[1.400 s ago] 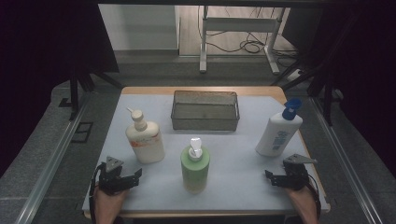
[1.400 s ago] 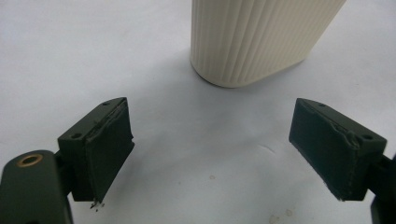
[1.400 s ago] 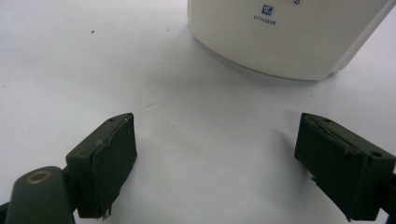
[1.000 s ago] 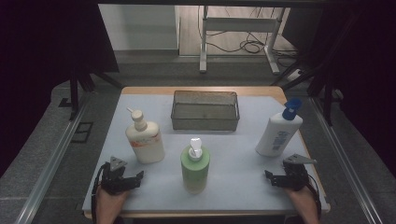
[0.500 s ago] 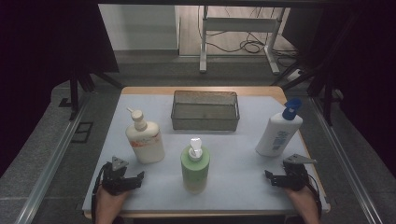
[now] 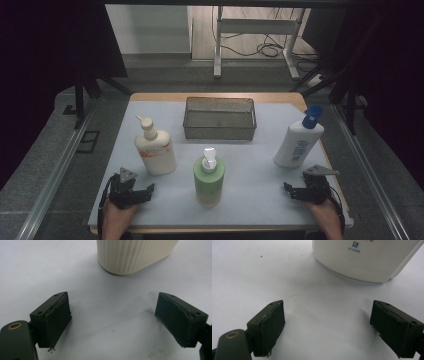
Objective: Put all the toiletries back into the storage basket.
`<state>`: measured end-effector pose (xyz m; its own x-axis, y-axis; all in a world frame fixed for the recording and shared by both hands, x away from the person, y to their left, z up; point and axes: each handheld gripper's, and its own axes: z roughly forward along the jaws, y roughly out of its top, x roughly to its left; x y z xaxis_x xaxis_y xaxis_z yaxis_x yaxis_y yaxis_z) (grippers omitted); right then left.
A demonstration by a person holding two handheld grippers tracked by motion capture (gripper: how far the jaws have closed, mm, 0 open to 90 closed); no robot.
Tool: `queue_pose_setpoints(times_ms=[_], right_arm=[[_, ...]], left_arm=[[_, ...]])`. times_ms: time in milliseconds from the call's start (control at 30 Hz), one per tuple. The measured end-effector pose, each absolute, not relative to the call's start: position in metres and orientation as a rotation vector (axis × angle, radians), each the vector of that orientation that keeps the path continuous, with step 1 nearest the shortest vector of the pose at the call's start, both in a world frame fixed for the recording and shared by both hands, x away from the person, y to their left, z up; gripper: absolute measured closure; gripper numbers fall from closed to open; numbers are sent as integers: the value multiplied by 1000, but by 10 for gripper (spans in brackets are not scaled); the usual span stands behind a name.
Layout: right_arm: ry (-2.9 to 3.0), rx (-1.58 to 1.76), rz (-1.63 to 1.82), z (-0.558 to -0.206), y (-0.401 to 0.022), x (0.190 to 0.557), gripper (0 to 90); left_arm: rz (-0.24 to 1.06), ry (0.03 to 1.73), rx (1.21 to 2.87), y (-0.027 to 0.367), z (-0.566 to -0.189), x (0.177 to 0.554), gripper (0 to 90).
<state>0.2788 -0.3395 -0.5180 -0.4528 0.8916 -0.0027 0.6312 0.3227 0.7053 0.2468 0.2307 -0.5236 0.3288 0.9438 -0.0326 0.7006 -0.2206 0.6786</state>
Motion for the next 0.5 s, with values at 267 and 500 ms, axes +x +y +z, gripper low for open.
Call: queue_pose_setpoints(times_ms=[267, 500], right_arm=[[2197, 1370, 927, -516, -344, 279, 139], [2154, 1394, 977, -509, -350, 278, 143]], left_arm=[[525, 1440, 1999, 231, -524, 247, 127], [525, 1440, 1999, 231, -524, 247, 127]])
